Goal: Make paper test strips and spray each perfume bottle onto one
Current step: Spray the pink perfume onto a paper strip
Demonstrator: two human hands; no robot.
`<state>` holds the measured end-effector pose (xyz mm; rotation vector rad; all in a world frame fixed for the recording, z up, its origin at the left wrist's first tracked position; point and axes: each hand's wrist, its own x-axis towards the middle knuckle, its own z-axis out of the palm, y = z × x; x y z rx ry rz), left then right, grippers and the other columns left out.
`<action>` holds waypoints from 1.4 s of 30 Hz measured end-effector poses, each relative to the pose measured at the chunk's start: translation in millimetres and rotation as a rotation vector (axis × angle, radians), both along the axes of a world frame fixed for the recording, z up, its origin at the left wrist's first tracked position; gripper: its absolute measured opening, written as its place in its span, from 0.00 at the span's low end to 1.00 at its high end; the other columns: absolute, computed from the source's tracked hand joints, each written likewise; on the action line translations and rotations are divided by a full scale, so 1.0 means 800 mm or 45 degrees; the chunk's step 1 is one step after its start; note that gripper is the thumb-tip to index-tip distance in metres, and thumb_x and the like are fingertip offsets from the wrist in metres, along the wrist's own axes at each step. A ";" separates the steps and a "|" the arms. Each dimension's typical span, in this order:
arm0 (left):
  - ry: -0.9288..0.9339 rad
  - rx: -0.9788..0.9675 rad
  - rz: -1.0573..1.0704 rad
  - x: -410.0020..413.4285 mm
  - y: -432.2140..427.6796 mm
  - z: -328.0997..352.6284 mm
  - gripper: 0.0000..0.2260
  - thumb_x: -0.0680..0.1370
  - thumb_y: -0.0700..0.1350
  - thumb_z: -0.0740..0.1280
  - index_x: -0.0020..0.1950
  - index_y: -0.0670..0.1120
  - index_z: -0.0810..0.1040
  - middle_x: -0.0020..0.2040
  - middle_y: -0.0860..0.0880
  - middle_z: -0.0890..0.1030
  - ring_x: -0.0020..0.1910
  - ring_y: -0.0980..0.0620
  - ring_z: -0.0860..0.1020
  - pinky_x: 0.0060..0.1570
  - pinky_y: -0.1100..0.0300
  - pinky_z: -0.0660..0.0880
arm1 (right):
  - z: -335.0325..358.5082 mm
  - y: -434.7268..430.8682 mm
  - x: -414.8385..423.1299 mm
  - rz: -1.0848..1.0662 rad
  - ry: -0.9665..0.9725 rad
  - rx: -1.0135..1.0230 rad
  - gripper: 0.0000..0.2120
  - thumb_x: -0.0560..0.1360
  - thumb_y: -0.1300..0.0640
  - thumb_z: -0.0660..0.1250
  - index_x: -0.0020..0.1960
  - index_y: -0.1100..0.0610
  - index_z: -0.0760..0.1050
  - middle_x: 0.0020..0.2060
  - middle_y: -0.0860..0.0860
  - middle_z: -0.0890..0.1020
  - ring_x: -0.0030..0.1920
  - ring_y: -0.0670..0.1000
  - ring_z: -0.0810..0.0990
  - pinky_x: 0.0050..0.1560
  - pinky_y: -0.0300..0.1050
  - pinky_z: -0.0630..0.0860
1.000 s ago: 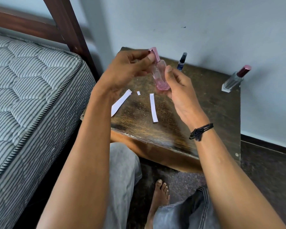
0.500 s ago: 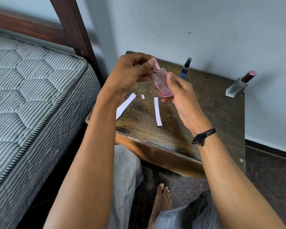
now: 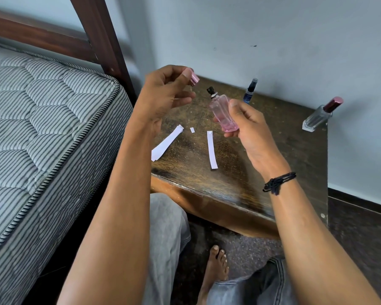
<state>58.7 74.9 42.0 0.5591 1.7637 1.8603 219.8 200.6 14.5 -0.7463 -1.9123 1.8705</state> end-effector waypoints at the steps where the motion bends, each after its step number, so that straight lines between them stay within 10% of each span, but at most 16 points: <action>1: 0.023 -0.017 0.037 -0.003 -0.002 -0.001 0.08 0.80 0.45 0.70 0.56 0.43 0.82 0.48 0.47 0.86 0.44 0.49 0.84 0.48 0.58 0.82 | 0.001 0.002 0.002 -0.005 0.007 -0.017 0.13 0.85 0.48 0.61 0.63 0.48 0.81 0.47 0.49 0.87 0.43 0.47 0.80 0.41 0.39 0.76; 9: 0.694 -0.797 -0.436 -0.017 -0.008 -0.020 0.08 0.72 0.47 0.78 0.49 0.50 0.86 0.44 0.54 0.86 0.43 0.56 0.82 0.51 0.58 0.78 | 0.007 0.012 0.006 0.023 0.167 -0.301 0.20 0.81 0.53 0.68 0.73 0.49 0.73 0.55 0.57 0.83 0.49 0.54 0.84 0.44 0.45 0.80; 17: 0.837 -0.966 -0.876 -0.009 0.000 -0.024 0.09 0.73 0.44 0.78 0.51 0.53 0.85 0.44 0.60 0.83 0.44 0.64 0.79 0.42 0.68 0.69 | 0.006 0.016 0.004 0.143 0.319 -0.387 0.28 0.79 0.60 0.63 0.78 0.46 0.66 0.51 0.52 0.82 0.47 0.51 0.82 0.39 0.48 0.80; 34: 0.890 -0.853 -0.613 -0.004 0.013 -0.022 0.11 0.78 0.47 0.73 0.60 0.50 0.84 0.49 0.55 0.81 0.46 0.58 0.79 0.46 0.68 0.71 | 0.004 0.025 0.010 0.139 0.151 -0.320 0.20 0.74 0.54 0.65 0.66 0.48 0.74 0.37 0.52 0.78 0.28 0.50 0.72 0.24 0.41 0.59; 42: 1.080 -1.078 -0.532 0.034 0.044 -0.037 0.07 0.76 0.45 0.73 0.53 0.52 0.84 0.44 0.58 0.79 0.44 0.55 0.79 0.53 0.53 0.78 | 0.002 0.029 0.012 0.157 0.068 -0.333 0.20 0.74 0.53 0.66 0.66 0.46 0.75 0.38 0.54 0.78 0.29 0.51 0.71 0.24 0.39 0.64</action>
